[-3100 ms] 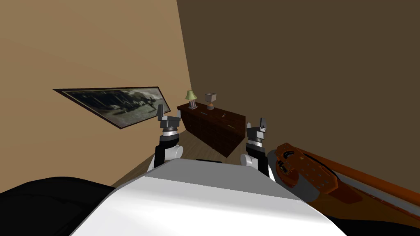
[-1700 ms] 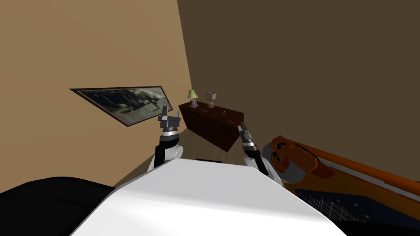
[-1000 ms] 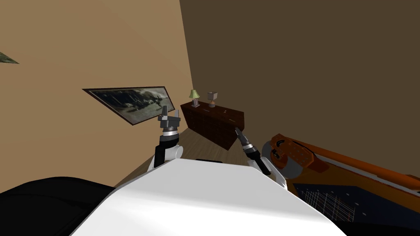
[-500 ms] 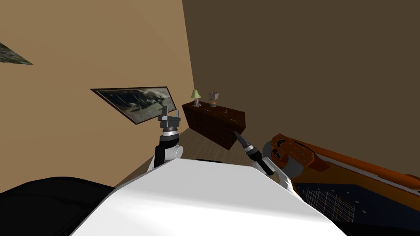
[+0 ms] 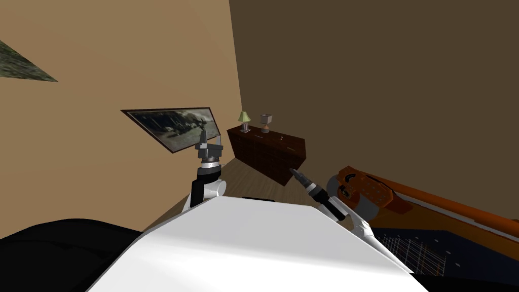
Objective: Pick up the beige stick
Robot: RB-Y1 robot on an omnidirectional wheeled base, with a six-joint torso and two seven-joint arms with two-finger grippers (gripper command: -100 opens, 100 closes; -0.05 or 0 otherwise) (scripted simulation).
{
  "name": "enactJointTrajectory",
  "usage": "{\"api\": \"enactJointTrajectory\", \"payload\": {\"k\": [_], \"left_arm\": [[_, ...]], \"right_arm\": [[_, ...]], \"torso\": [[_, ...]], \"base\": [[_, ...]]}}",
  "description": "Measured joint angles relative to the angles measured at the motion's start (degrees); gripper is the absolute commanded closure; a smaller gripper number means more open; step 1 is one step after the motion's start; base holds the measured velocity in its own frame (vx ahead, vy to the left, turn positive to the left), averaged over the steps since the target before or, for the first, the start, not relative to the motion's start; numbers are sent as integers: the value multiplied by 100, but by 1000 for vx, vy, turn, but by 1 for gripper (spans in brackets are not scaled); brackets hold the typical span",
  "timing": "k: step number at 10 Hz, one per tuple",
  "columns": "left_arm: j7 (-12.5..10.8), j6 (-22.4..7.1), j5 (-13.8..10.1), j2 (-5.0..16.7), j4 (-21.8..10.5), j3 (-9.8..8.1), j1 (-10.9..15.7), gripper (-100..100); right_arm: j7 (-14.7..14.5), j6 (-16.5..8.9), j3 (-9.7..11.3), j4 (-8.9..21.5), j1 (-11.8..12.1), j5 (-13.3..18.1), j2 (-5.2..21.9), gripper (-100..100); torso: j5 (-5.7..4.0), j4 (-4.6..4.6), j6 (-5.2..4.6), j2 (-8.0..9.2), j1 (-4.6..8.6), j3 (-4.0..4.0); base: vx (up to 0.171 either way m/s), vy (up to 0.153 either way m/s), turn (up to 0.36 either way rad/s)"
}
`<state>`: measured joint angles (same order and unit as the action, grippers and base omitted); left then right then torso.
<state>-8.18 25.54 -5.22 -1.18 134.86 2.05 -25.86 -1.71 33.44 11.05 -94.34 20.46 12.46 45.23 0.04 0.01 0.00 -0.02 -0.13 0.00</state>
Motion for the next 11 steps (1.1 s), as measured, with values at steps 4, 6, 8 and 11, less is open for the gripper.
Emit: {"api": "enactJointTrajectory", "payload": {"k": [4,6,8,11], "left_arm": [[0,0,0,0,0,0,0,0],[0,0,0,0,0,1,0,0],[0,0,0,0,0,0,0,0],[0,0,0,0,0,0,-1,0]], "right_arm": [[-73,95,263,444,-124,242,512,-100],[-134,251,394,772,-147,377,831,-100],[-199,338,600,1182,-254,552,1113,-100],[-331,454,815,1582,-240,766,1565,-100]], "torso": [[0,-2,2,-8,-4,-5],[3,-2,2,-8,-19,-5],[3,-4,3,-19,-13,-11],[4,-5,0,-21,-13,-12]], "base": [[14,45,31],[23,82,59],[52,61,76],[66,74,79]]}}
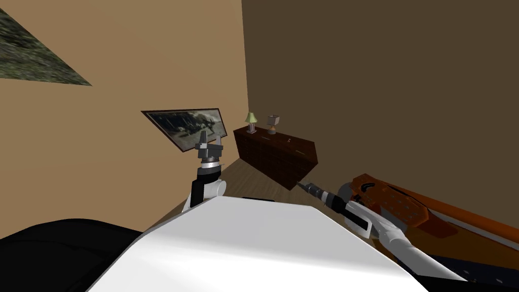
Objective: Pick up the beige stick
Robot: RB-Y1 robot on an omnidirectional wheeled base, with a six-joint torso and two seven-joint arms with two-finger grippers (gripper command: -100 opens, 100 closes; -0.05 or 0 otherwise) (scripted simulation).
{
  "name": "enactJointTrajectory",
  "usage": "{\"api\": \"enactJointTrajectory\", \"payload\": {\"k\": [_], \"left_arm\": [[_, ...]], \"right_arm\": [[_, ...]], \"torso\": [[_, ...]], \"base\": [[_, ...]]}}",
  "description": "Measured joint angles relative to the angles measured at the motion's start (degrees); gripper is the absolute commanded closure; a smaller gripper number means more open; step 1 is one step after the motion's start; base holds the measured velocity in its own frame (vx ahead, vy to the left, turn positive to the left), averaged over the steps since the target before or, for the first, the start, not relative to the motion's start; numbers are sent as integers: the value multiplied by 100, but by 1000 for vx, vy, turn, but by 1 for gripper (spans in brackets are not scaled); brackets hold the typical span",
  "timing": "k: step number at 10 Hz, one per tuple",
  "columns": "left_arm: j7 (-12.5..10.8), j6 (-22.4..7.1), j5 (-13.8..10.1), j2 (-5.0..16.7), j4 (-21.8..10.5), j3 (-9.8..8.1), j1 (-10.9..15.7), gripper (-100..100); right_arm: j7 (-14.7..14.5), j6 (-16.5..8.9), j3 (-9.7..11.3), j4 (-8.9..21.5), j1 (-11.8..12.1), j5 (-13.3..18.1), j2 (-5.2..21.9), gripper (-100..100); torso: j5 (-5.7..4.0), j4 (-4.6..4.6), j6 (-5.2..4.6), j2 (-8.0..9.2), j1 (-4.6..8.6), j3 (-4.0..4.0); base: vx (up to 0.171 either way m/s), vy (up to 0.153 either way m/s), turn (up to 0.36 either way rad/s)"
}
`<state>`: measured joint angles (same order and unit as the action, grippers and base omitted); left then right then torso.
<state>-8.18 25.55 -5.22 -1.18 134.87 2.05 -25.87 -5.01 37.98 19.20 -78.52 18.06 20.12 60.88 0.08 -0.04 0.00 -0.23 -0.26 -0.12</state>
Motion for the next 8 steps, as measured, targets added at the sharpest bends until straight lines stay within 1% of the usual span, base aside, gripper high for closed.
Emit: {"api": "enactJointTrajectory", "payload": {"k": [1,2,3,4,5,6,7,8], "left_arm": [[0,0,0,0,0,0,0,0],[0,0,0,0,0,0,0,0],[0,0,0,0,0,0,0,0],[0,0,0,0,0,0,0,0],[0,0,0,0,0,0,0,0],[0,0,0,0,0,0,0,0],[0,0,0,0,0,0,0,0],[0,0,0,0,0,0,0,0]], "right_arm": [[-56,19,82,97,56,92,165,-100],[-77,59,134,212,44,138,345,-100],[-115,126,251,380,7,241,523,-100],[-156,155,299,474,30,289,659,-100],[-185,227,422,667,-32,389,847,-100],[-255,335,496,937,-84,456,898,-100],[-263,322,659,1071,-158,586,1040,-100],[-288,347,698,1170,-138,624,1178,-100]], "torso": [[-1,-1,2,-7,-3,-4],[-1,-1,1,-7,4,-4],[-1,-2,3,-11,-2,-6],[-1,-2,0,-7,2,-4],[-1,-2,3,-8,1,-5],[-3,-1,0,-4,6,-3],[-2,-2,3,-12,-1,-7],[-1,-3,0,-14,1,-8]], "base": [[73,54,57],[82,75,118],[75,60,51],[73,64,104],[66,49,62],[92,71,106],[98,62,65],[113,69,121]]}}
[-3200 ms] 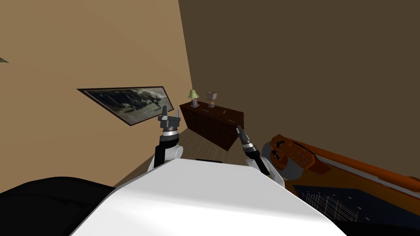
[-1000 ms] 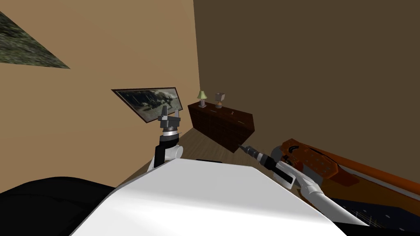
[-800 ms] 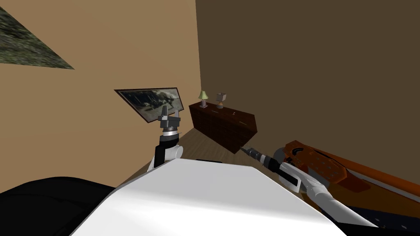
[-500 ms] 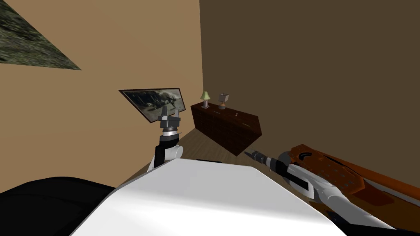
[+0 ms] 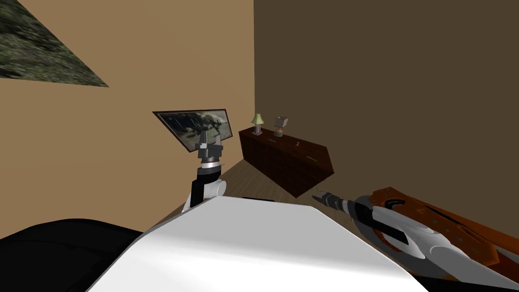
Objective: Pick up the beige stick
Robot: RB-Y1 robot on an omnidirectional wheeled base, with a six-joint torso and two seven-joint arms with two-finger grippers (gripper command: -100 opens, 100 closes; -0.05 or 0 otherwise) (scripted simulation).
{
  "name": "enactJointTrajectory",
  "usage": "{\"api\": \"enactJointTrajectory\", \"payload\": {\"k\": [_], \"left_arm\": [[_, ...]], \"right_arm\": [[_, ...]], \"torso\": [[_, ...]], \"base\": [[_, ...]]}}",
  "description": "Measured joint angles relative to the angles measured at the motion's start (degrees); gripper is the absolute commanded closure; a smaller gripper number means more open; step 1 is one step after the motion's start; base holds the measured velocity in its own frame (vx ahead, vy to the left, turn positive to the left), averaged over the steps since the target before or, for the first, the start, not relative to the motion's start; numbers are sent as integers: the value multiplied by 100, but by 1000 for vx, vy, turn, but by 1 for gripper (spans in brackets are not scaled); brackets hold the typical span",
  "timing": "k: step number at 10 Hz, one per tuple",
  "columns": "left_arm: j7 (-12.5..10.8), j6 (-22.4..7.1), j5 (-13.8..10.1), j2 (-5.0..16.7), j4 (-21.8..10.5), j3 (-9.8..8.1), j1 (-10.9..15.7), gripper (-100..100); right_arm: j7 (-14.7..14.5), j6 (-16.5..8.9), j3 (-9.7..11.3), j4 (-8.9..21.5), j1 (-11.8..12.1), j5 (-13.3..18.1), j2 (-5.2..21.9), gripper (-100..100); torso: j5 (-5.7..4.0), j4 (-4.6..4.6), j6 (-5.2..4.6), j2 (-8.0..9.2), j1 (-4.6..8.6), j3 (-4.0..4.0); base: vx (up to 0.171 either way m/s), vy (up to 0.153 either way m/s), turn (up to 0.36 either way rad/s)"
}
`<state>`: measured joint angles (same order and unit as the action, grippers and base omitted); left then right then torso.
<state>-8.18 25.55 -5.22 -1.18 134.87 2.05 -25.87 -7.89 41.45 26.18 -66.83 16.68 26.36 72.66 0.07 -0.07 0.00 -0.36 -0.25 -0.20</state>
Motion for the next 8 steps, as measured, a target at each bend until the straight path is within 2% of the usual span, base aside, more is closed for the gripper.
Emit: {"api": "enactJointTrajectory", "payload": {"k": [1,4,5,6,8], "left_arm": [[0,0,0,0,0,0,0,0],[0,0,0,0,0,0,0,0],[0,0,0,0,0,0,0,0],[0,0,0,0,0,0,1,0],[0,0,0,0,0,0,0,0]], "right_arm": [[-64,59,86,158,17,80,163,-100],[-171,-67,249,158,196,219,616,-100],[-194,18,285,324,110,254,610,-100],[-227,109,367,475,88,320,771,-100],[-342,183,529,785,39,466,912,-100]], "torso": [[0,-1,3,-6,-3,-3],[-3,-1,0,-2,10,-1],[-6,3,-1,15,16,8],[-3,3,3,9,11,6],[-1,0,3,-2,0,-1]], "base": [[93,52,65],[85,27,59],[76,32,126],[89,41,69],[106,51,92]]}}
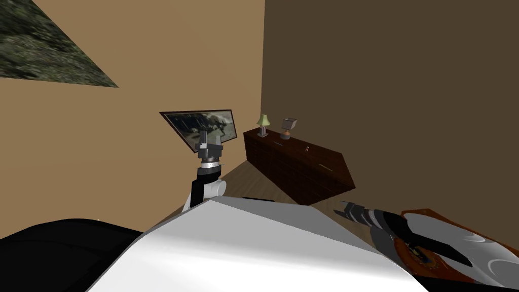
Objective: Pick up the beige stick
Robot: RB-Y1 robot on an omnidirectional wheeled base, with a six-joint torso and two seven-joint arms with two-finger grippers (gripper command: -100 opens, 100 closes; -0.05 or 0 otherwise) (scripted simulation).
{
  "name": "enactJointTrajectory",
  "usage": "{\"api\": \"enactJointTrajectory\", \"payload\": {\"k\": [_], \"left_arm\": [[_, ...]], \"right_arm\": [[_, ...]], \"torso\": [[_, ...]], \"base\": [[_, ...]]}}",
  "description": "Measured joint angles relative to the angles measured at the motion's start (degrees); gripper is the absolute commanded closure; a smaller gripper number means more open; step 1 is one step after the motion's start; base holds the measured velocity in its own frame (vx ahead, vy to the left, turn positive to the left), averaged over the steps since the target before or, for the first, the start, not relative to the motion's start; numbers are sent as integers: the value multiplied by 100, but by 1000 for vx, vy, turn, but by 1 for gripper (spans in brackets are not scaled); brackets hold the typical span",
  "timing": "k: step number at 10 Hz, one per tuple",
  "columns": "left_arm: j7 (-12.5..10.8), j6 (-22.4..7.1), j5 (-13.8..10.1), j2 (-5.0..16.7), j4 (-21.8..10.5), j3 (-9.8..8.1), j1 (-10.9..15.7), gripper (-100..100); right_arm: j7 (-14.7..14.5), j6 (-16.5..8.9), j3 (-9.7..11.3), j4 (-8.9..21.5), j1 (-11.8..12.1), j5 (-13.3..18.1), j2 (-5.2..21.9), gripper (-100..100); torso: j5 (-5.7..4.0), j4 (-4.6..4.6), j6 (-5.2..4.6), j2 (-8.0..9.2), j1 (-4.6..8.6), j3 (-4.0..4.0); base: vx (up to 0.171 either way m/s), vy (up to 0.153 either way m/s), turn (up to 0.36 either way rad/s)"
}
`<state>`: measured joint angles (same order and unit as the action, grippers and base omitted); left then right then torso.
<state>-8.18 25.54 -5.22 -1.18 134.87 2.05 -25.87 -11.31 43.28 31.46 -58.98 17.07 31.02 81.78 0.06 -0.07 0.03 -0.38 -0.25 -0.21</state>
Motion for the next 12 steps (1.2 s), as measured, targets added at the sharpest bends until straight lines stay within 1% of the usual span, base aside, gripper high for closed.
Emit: {"api": "enactJointTrajectory", "payload": {"k": [1,2,3,4,5,6,7,8,9,10,11,12], "left_arm": [[0,0,0,0,0,0,0,0],[0,0,0,0,0,0,0,0],[0,0,0,0,0,-1,-1,0],[0,0,0,0,0,0,0,0],[0,0,0,0,0,-1,-1,0],[0,0,0,1,0,-1,0,0],[0,0,0,0,0,-1,-1,0],[0,0,0,1,1,0,-1,0],[0,0,0,1,1,-1,-1,0],[0,0,0,0,1,-1,0,0],[0,0,0,0,0,0,0,0],[0,0,0,1,0,-1,-1,0]], "right_arm": [[-42,41,32,75,16,23,109,-100],[-69,119,170,327,-124,162,183,-100],[-121,133,190,366,-60,170,271,-100],[-181,115,264,448,-39,231,386,-100],[-244,142,274,518,8,227,482,-100],[-305,151,345,618,19,284,591,-100],[-372,56,418,599,143,309,754,-100],[-456,-12,449,556,335,254,1031,-100],[-475,49,521,698,209,352,1069,-100],[-468,100,558,791,137,409,1056,-100],[-530,136,603,917,154,432,1098,-100],[-618,92,648,904,293,394,1226,-100]], "torso": [[0,0,-3,1,5,0],[-2,-3,0,-13,8,-7],[-3,-3,-3,-7,12,-5],[-3,-3,1,-11,12,-7],[-3,-2,-3,-4,14,-4],[-4,-2,0,-10,17,-6],[-3,-7,0,-32,10,-19],[0,-12,5,-52,9,-31],[-5,-9,-1,-29,14,-20],[-6,0,-6,7,14,2],[-4,1,-1,6,11,3],[-4,-4,0,-15,19,-9]], "base": [[145,33,95],[121,19,73],[131,20,135],[112,12,71],[130,3,128],[211,26,147],[253,21,218],[153,-4,93],[47,2,-22],[90,15,117],[170,-17,185],[146,-35,59]]}}
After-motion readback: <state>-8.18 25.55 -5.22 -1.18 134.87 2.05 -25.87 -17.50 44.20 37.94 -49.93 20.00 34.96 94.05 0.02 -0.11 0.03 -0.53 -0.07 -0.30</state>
